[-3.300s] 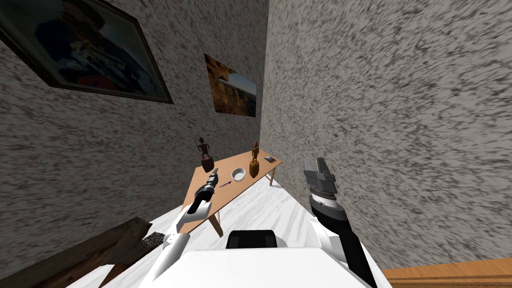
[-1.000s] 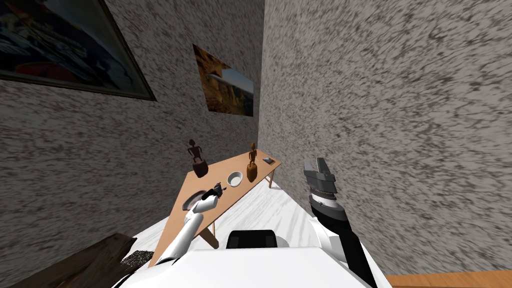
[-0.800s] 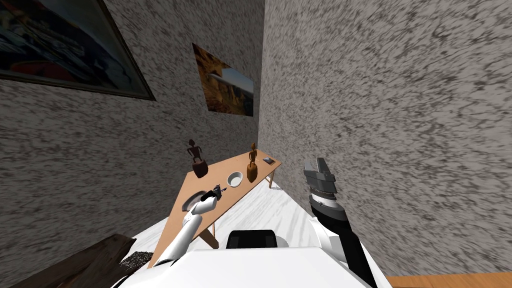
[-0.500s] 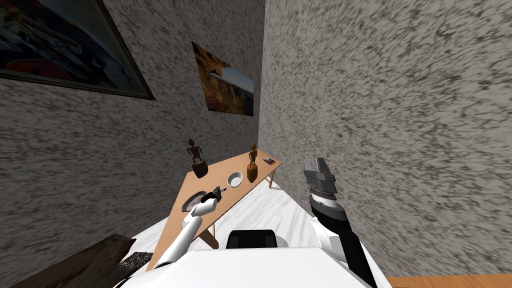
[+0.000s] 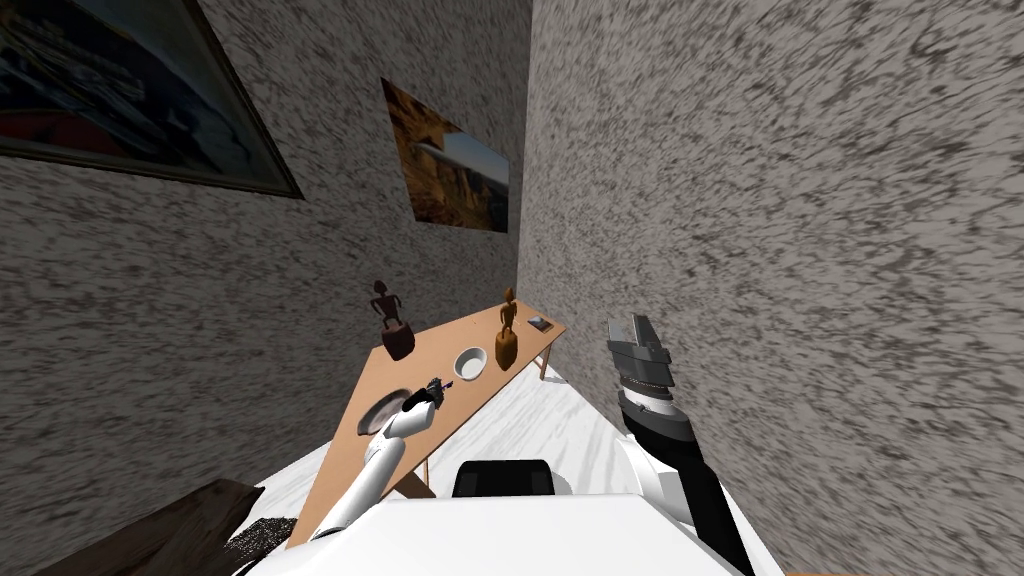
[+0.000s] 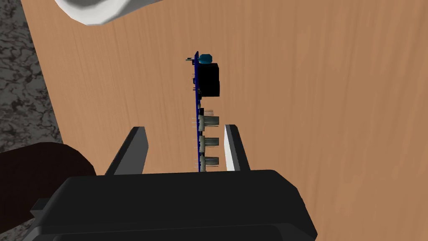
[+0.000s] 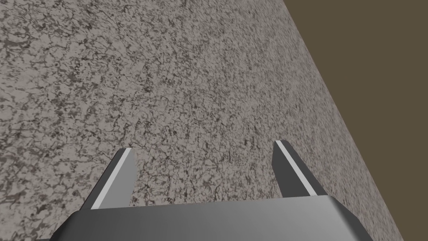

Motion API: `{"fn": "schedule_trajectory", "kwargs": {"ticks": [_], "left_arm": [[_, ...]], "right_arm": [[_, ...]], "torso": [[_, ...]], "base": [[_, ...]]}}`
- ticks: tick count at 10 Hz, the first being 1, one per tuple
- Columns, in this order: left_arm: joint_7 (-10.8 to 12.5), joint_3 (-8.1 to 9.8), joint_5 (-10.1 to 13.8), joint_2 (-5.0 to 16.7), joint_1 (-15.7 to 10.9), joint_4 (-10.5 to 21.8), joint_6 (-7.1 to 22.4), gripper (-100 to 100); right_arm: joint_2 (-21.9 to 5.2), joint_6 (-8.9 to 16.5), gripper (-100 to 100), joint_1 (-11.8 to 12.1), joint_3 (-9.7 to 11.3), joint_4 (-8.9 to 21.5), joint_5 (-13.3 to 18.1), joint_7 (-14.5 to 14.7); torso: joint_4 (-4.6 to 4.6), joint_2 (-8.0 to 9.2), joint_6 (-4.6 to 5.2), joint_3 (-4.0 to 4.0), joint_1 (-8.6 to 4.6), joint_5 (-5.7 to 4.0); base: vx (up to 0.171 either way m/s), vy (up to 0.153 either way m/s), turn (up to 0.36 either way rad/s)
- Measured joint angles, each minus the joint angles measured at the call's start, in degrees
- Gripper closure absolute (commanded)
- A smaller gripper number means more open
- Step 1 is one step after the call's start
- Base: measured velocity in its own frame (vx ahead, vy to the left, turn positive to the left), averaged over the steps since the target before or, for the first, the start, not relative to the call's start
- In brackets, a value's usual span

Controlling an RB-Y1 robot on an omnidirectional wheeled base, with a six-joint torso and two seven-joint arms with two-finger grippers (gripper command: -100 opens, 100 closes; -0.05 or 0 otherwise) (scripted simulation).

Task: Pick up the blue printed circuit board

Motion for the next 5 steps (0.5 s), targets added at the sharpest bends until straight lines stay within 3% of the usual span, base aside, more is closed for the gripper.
{"fn": "schedule_trajectory", "kwargs": {"ticks": [3,4,5], "left_arm": [[0.0,0.00,0.0,0.0,0.0,0.0,0.0,100],[0.0,0.00,0.0,0.0,0.0,0.0,0.0,0],[0.0,0.00,0.0,0.0,0.0,0.0,0.0,100]], "right_arm": [[0.0,0.0,0,0.0,0.0,0.0,0.0,0.0],[0.0,0.0,0,0.0,0.0,0.0,0.0,0.0],[0.0,0.0,0,0.0,0.0,0.0,0.0,0.0]], "torso": [[0.02,0.10,0.00,0.06,-0.05,-0.01],[0.02,0.11,0.00,0.06,-0.05,-0.02],[0.02,0.11,0.00,0.06,-0.05,-0.02]], "base": [[0.000,0.000,0.000],[0.000,0.000,0.000],[-0.089,-0.019,-0.008]]}}
